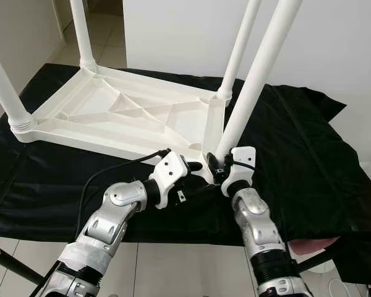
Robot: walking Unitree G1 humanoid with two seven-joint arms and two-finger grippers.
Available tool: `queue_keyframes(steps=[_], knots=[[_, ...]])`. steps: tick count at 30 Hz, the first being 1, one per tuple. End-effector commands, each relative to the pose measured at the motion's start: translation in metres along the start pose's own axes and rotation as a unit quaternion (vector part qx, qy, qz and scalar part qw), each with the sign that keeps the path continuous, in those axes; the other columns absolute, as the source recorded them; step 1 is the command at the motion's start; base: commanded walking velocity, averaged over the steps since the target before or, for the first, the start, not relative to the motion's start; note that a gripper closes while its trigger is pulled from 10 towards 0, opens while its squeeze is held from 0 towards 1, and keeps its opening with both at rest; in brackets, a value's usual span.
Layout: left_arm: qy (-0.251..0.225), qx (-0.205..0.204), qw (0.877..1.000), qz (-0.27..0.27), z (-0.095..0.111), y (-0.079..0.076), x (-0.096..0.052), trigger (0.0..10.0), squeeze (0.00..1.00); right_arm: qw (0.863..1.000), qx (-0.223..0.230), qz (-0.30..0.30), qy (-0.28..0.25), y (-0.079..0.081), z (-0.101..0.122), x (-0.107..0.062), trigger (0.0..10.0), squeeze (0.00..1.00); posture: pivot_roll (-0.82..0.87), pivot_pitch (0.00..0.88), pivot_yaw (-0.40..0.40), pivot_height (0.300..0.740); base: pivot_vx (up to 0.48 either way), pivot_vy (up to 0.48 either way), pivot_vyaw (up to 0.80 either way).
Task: Building children table
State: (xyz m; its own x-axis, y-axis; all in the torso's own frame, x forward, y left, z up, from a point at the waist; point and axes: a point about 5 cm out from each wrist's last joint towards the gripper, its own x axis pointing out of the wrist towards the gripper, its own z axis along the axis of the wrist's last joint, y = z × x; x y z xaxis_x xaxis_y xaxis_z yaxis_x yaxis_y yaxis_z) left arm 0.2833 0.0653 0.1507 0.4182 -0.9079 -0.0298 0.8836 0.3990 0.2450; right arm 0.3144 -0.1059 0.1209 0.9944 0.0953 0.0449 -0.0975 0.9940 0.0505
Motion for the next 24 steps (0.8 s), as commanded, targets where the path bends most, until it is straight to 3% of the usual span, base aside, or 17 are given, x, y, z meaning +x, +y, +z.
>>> queue_keyframes(steps=[1, 7, 8, 13, 18, 19, 20, 21, 24], knots=[[-0.002, -0.003, 1.000, 0.003, -0.002, -0.002, 0.002, 10.0, 0.00, 1.000, -0.006, -0.014, -0.005, -0.003, 0.003, -0.001, 10.0, 0.00, -0.02, 0.000, -0.102, 0.740, 0.000, 0.000, 0.00], [-0.001, -0.003, 1.000, 0.001, -0.002, -0.003, 0.002, 10.0, 0.00, 1.000, 0.000, -0.011, -0.016, -0.007, 0.010, -0.001, 10.0, 0.00, -0.02, 0.000, -0.103, 0.740, 0.000, 0.000, 0.00], [0.000, -0.002, 1.000, 0.001, -0.002, -0.003, 0.002, 10.0, 0.00, 1.000, 0.005, 0.001, -0.018, -0.007, 0.012, -0.001, 10.0, 1.00, -0.02, 0.000, -0.104, 0.740, 0.000, 0.000, 0.00], [0.000, -0.002, 1.000, 0.001, -0.002, -0.003, 0.002, 10.0, 0.00, 0.999, 0.007, 0.028, -0.023, -0.010, 0.014, -0.002, 10.0, 1.00, -0.02, 0.000, -0.106, 0.740, 0.000, 0.000, 0.00], [0.002, -0.003, 1.000, 0.000, -0.003, -0.006, -0.001, 10.0, 0.00, 0.994, -0.001, 0.105, -0.021, -0.024, 0.016, -0.005, 10.0, 1.00, -0.01, 0.000, -0.112, 0.740, 0.000, 0.000, 0.00], [0.003, -0.004, 1.000, 0.000, -0.004, -0.007, -0.002, 10.0, 0.00, 0.990, -0.020, 0.141, -0.020, -0.029, 0.016, -0.007, 10.0, 0.68, -0.01, 0.000, -0.109, 0.740, 0.000, 0.000, 0.00], [0.003, -0.004, 1.000, 0.000, -0.004, -0.007, -0.002, 10.0, 0.00, 0.990, -0.020, 0.141, -0.020, -0.029, 0.016, -0.007, 10.0, 0.68, -0.01, 0.000, -0.109, 0.740, 0.000, 0.000, 0.00], [0.003, -0.006, 1.000, -0.001, -0.004, -0.008, -0.002, 10.0, 0.00, 0.985, -0.035, 0.170, -0.015, -0.033, 0.016, -0.009, 10.0, 0.00, -0.01, 0.000, -0.106, 0.740, 0.000, 0.000, 0.00], [0.003, -0.007, 1.000, -0.005, -0.004, -0.010, -0.002, 10.0, 0.00, 0.971, -0.064, 0.232, -0.002, -0.041, 0.014, -0.010, 10.0, 0.00, -0.01, 0.000, -0.103, 0.740, 0.000, 0.000, 0.00]])
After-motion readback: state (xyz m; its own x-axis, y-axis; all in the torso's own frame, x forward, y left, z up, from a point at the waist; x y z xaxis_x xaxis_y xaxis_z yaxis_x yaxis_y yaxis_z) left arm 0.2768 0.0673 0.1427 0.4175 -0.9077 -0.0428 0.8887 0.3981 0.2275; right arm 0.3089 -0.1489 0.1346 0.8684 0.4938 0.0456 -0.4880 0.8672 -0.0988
